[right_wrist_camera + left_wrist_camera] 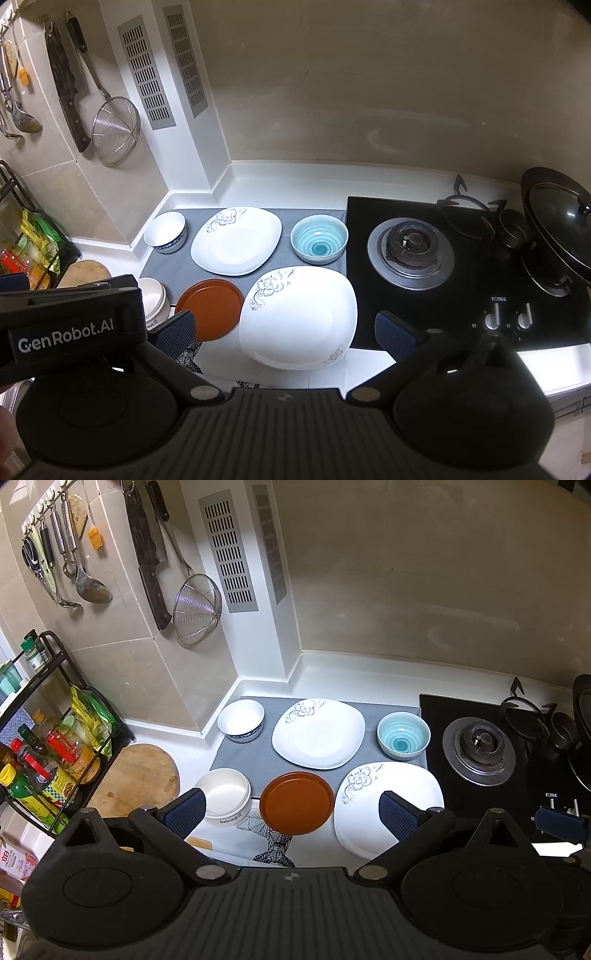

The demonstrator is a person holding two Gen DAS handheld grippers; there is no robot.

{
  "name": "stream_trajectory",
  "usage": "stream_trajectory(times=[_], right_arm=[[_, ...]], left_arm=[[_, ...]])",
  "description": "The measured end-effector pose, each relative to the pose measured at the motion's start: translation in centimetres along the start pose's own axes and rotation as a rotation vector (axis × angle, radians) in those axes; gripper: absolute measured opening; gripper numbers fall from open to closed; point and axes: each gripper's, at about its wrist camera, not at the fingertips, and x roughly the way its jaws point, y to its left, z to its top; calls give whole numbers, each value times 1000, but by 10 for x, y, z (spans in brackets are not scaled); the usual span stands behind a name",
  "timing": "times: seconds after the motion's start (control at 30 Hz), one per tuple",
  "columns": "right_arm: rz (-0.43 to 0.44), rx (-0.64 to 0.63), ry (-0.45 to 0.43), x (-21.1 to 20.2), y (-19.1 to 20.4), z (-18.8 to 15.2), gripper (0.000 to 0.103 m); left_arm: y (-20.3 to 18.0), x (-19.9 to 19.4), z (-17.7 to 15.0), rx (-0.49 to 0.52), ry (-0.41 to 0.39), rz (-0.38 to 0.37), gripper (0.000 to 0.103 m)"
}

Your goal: Organize plates and bowls

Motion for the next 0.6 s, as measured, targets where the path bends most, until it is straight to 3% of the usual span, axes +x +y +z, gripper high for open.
stream_trajectory(times=[0.6], right_arm=[[8,3,25,3,8,-25,103]], left_arm=[[9,6,-20,19,30,-8,100]])
